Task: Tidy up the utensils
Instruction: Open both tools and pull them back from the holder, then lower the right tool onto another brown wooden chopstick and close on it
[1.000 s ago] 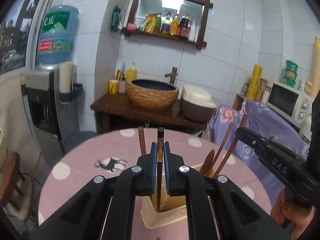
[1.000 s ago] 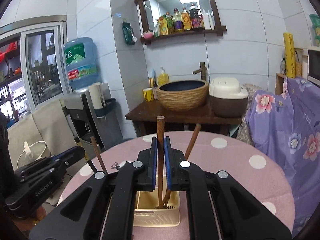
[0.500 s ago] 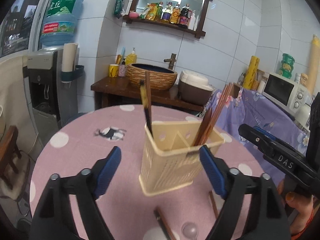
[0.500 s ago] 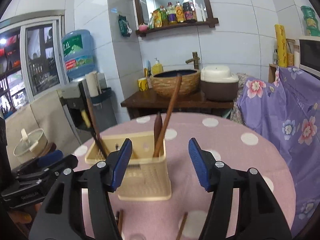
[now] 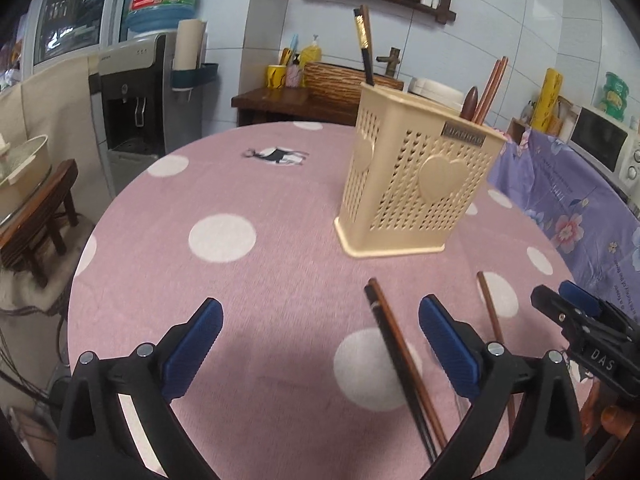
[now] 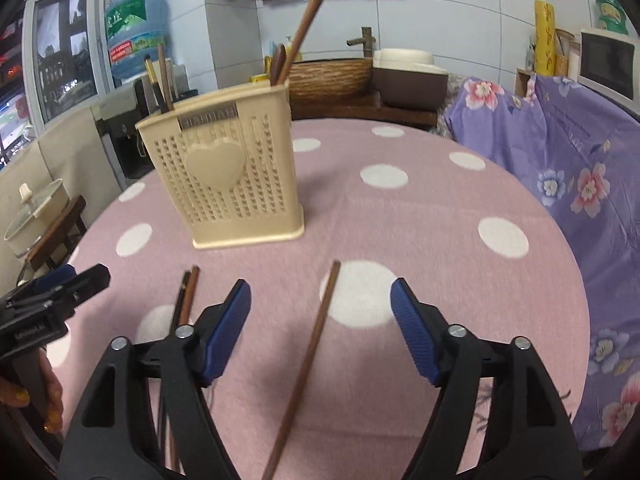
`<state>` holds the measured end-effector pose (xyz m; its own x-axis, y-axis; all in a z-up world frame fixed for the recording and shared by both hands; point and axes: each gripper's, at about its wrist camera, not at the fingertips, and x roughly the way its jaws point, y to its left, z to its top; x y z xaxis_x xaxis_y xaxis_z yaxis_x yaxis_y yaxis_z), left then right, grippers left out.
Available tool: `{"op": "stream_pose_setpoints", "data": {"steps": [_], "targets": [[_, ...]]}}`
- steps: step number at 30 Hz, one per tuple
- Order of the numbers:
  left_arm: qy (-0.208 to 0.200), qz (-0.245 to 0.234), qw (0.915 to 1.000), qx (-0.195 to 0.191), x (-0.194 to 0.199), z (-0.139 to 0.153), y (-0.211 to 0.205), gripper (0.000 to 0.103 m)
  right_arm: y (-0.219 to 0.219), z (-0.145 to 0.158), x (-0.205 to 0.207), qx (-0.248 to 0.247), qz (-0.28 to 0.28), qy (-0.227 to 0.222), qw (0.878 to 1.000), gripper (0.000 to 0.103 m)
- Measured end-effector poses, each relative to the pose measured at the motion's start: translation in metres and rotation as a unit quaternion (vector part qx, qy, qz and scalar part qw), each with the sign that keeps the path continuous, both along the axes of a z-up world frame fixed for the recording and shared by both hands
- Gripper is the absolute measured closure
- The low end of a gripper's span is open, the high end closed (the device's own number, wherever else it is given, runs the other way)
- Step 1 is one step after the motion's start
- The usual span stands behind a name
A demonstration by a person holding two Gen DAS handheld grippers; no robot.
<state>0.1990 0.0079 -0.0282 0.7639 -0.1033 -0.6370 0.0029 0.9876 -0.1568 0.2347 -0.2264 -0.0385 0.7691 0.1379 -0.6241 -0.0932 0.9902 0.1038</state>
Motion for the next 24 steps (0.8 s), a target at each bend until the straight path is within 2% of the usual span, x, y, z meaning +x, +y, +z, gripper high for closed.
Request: {"op": "stream_pose_setpoints", "data": {"steps": [7, 10, 13, 16, 18, 20, 24], "targets": [[0.02, 0.015, 0.9987, 0.044, -0.014, -0.012, -0.002, 0.006, -0.006, -0.022, -0.014, 0.005, -0.029, 0.042, 0.999, 0.026], [0.034, -0.001, 0.9992, 0.023, -0.019, -0.016, -0.001, 0.006, -0.007, -0.028, -0.015, 0.016, -0.027, 0.064, 0.997, 0.026], [0.045, 0.003, 0.9985, 0.03, -0.021, -0.021, -0.003, 0.006, -0.004, -0.031, -0.018, -0.004, -0.037, 0.077, 0.996, 0.027], [0.05, -0.001, 0.9984, 0.027, -0.023, -0.025, -0.008, 0.007, 0.002, -0.034, -0.021, 0.0, -0.032, 0.087, 0.996, 0.032], [0.055, -0.003, 0.9982, 0.023, -0.024, -0.027, -0.012, 0.01, 0.005, -0.037, -0.022, 0.001, -0.033, 0.095, 0.995, 0.043], [0.059, -0.008, 0.998, 0.022, -0.025, -0.029, -0.015, 0.013, 0.009, -0.041, -0.023, 0.001, -0.033, 0.103, 0.994, 0.049], [0.064, -0.018, 0.9976, 0.019, -0.027, -0.032, -0.024, 0.019, 0.018, -0.045, -0.026, -0.007, -0.026, 0.111, 0.993, 0.053]]}}
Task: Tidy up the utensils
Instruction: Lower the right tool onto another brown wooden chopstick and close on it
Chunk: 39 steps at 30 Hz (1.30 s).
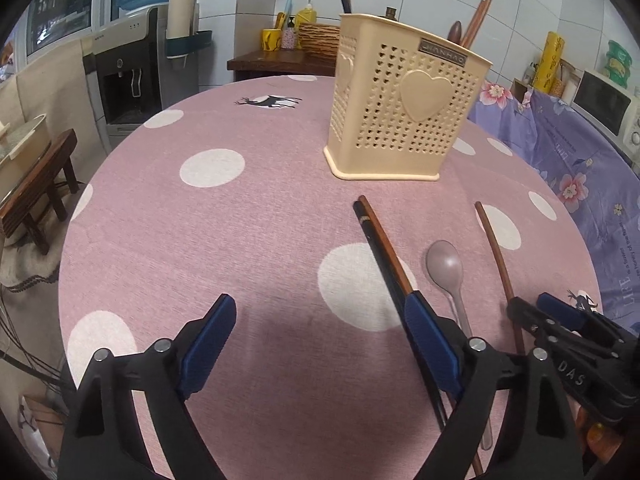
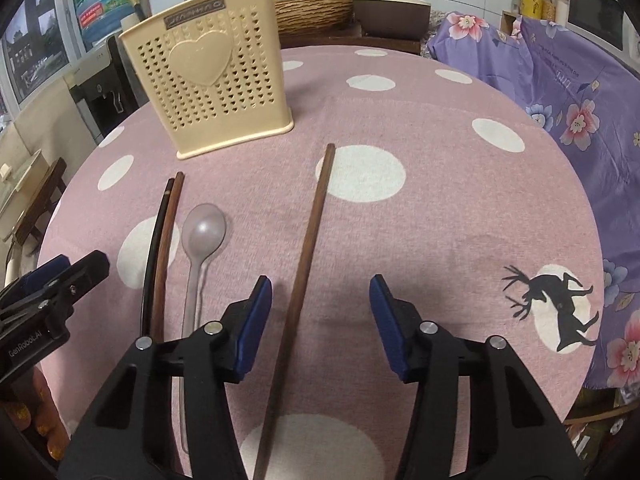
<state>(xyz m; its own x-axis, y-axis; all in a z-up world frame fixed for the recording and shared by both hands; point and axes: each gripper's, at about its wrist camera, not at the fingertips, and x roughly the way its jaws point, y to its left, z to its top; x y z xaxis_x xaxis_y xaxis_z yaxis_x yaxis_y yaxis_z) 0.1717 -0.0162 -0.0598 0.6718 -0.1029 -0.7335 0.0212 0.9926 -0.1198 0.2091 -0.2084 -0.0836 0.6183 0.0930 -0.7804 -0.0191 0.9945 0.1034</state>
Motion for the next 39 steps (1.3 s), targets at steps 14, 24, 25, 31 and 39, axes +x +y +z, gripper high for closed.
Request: {"op": "stream_pose_setpoints", "data": {"steps": [14, 24, 25, 31, 39], "targets": [[0.021, -0.03, 0.9988, 0.033, -0.009, -0.014, -0.031, 0.03, -0.02, -0.002, -0.007, -0.019, -0.012, -0.003, 1.0, 0.069], [0.021, -0.032, 0.997, 0.067, -0.011, -0.018, -0.047, 0.038, -0.021, -0.002, -0.008, -0.017, -0.009, -0.006, 1.0, 0.068], [0.019, -0.033, 0.9966, 0.073, -0.012, -0.018, -0.048, 0.04, -0.021, -0.002, -0.009, -0.018, -0.008, -0.006, 1.0, 0.068], [0.016, -0.038, 0.9965, 0.073, -0.014, -0.016, -0.039, 0.063, -0.022, -0.001, -0.01, -0.025, 0.028, 0.001, 0.999, 0.072], [0.024, -0.034, 0.9981, 0.044, -0.011, -0.014, -0.022, 0.067, -0.046, 0.006, -0.012, -0.024, 0.05, 0.019, 0.998, 0.08]]}}
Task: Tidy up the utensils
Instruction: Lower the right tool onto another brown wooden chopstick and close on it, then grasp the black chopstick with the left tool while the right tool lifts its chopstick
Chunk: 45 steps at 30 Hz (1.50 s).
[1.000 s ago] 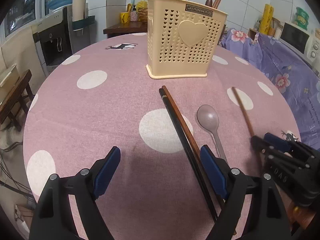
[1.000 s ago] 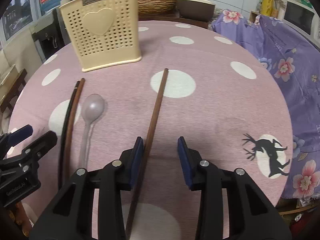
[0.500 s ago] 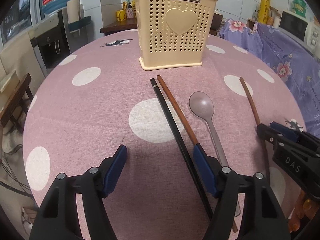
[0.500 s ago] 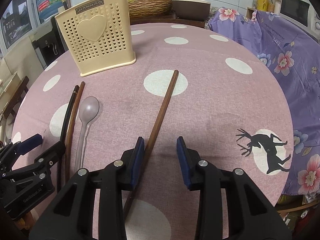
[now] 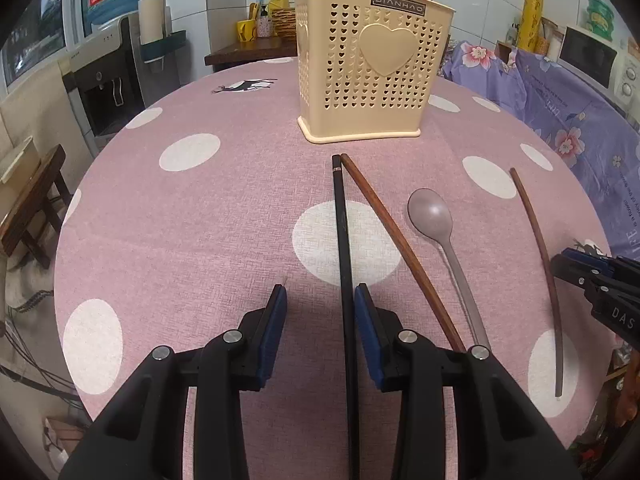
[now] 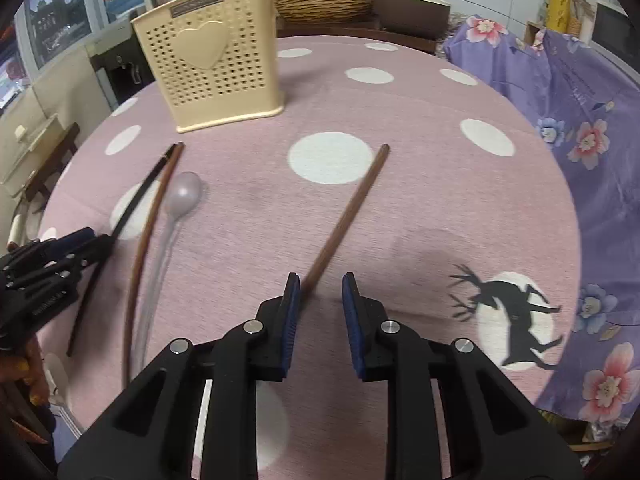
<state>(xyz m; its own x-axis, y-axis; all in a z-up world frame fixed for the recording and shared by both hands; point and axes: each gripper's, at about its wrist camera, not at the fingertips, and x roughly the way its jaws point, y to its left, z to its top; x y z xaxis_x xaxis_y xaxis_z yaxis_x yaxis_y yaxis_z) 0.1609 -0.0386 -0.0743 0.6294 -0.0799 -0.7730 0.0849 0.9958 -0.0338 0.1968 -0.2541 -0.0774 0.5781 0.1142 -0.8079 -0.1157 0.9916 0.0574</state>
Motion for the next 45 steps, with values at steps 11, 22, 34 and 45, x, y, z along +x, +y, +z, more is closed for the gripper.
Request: {"op": "stream_pose_setpoints", "data": {"steps": [11, 22, 34, 45], "targets": [[0.012, -0.005, 0.9999, -0.006, 0.026, 0.004, 0.007, 0.053, -0.033, 0.01, 0.022, 0.074, -0.071, -0.018, 0.995, 0.06], [0.021, -0.037, 0.9989, 0.021, 0.065, 0.001, -0.008, 0.068, -0.016, 0.014, 0.042, 0.056, -0.073, -0.032, 0.995, 0.06], [0.022, -0.036, 0.9989, 0.019, 0.093, 0.003, -0.009, 0.086, -0.014, 0.009, 0.057, 0.032, -0.087, -0.021, 0.995, 0.06], [0.019, -0.038, 0.999, 0.013, 0.093, 0.003, -0.008, 0.086, -0.013, -0.006, 0.09, 0.02, -0.113, -0.002, 0.993, 0.084]]}}
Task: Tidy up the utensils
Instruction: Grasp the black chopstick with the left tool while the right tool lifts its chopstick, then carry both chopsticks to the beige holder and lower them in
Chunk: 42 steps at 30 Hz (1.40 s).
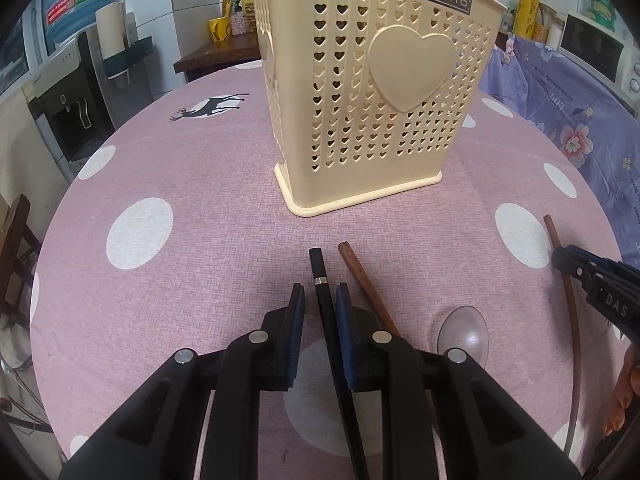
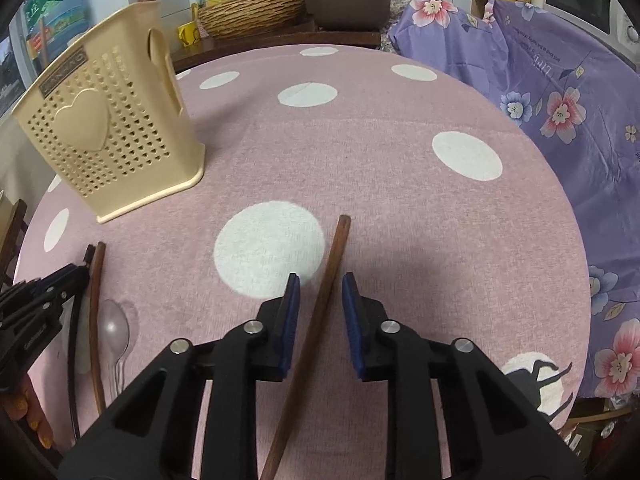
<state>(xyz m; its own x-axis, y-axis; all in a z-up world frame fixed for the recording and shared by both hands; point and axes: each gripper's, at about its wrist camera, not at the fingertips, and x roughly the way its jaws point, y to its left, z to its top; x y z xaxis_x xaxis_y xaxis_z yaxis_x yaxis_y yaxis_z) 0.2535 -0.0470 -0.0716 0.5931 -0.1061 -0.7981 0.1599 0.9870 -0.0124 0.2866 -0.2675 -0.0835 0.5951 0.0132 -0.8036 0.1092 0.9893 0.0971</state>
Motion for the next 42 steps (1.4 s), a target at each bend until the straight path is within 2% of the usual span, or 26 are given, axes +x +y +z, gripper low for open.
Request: {"op": "stream_pose_setpoints", "data": {"steps": [6, 10, 16, 25, 29, 33, 39, 42], "targets": [[-0.001, -0.003, 1.0, 0.0, 0.003, 0.0, -0.002, 0.086, 0.006, -0.001, 0.022, -0.004, 0.005, -0.001, 1.0, 0.093], [-0.004, -0.001, 1.0, 0.005, 0.003, -0.001, -0.004, 0.092, 0.007, 0.0, 0.03, 0.02, 0.014, 0.001, 1.0, 0.094], [-0.009, -0.003, 0.9998, 0.016, 0.004, -0.001, -0.007, 0.093, 0.009, 0.0, 0.033, 0.043, 0.027, 0.003, 0.999, 0.094], [-0.004, 0.001, 1.0, -0.009, 0.007, 0.001, 0.0, 0.094, 0.01, 0.006, 0.028, 0.067, 0.047, -0.008, 0.997, 0.095], [-0.012, 0.001, 0.9992, -0.037, 0.003, 0.012, 0.009, 0.094, 0.012, 0.027, 0.016, 0.076, 0.067, -0.036, 0.994, 0.095], [-0.044, 0.004, 0.9968, -0.067, -0.01, 0.042, 0.025, 0.094, 0.006, 0.063, -0.001, 0.096, 0.082, -0.077, 0.989, 0.095], [-0.126, 0.006, 0.9875, -0.094, -0.037, 0.111, 0.049, 0.094, -0.003, 0.132, -0.033, 0.108, 0.109, -0.165, 0.974, 0.095], [-0.161, 0.009, 0.9829, -0.089, -0.046, 0.136, 0.055, 0.095, -0.005, 0.16, -0.047, 0.106, 0.123, -0.2, 0.966, 0.095]]}}
